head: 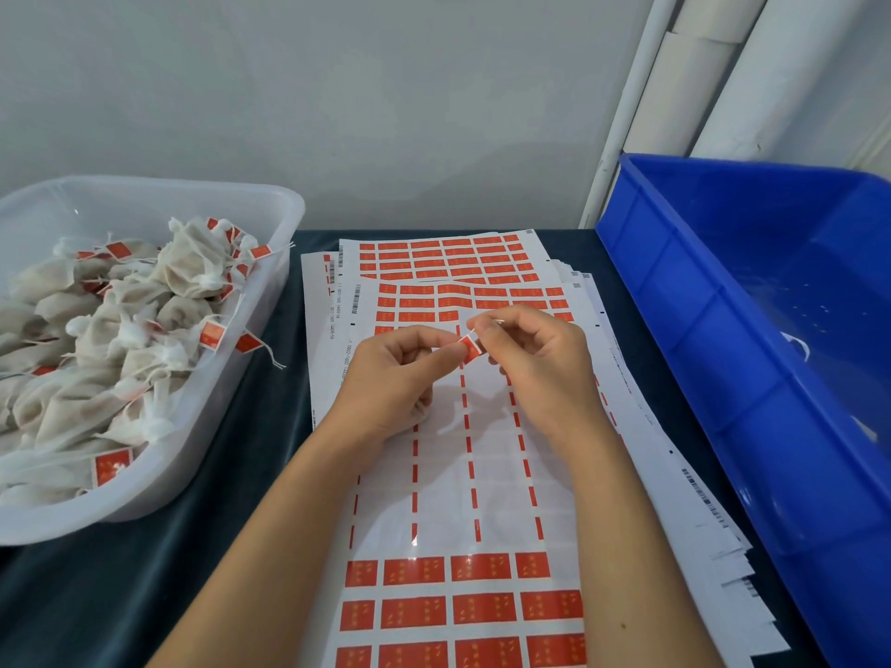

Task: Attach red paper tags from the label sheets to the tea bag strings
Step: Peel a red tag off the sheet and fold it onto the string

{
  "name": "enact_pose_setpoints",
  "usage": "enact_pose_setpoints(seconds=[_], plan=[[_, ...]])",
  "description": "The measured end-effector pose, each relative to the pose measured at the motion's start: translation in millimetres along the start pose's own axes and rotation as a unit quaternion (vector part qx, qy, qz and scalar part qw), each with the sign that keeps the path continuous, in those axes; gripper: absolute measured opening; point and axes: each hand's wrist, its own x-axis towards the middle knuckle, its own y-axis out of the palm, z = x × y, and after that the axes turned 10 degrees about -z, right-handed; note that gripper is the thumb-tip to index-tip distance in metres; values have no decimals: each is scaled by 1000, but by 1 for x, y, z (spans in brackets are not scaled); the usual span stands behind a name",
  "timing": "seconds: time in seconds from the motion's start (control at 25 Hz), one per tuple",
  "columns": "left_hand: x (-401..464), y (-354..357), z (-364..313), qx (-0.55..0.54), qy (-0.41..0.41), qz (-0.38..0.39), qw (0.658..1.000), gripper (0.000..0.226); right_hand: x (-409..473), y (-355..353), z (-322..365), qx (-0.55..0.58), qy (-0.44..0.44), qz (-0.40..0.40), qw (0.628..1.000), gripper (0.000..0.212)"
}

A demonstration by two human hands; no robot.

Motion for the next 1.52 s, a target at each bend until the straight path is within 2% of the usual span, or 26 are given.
enact_pose_setpoints(seconds=[1.08, 1.2, 1.36, 1.52], plan=[[2, 2, 0, 5, -17, -10, 1000, 6, 1, 0, -2, 18, 15, 4, 1000, 8], [2, 2, 0, 0, -22, -17, 1000, 6, 1, -1, -3, 32, 17, 18, 999, 9], [0, 1, 1, -30, -16, -15, 999, 10, 2, 1, -2, 12, 4, 83, 996, 19], [0, 1, 0, -40, -19, -12, 999, 15, 2, 1, -4, 12, 9, 78, 997, 21]])
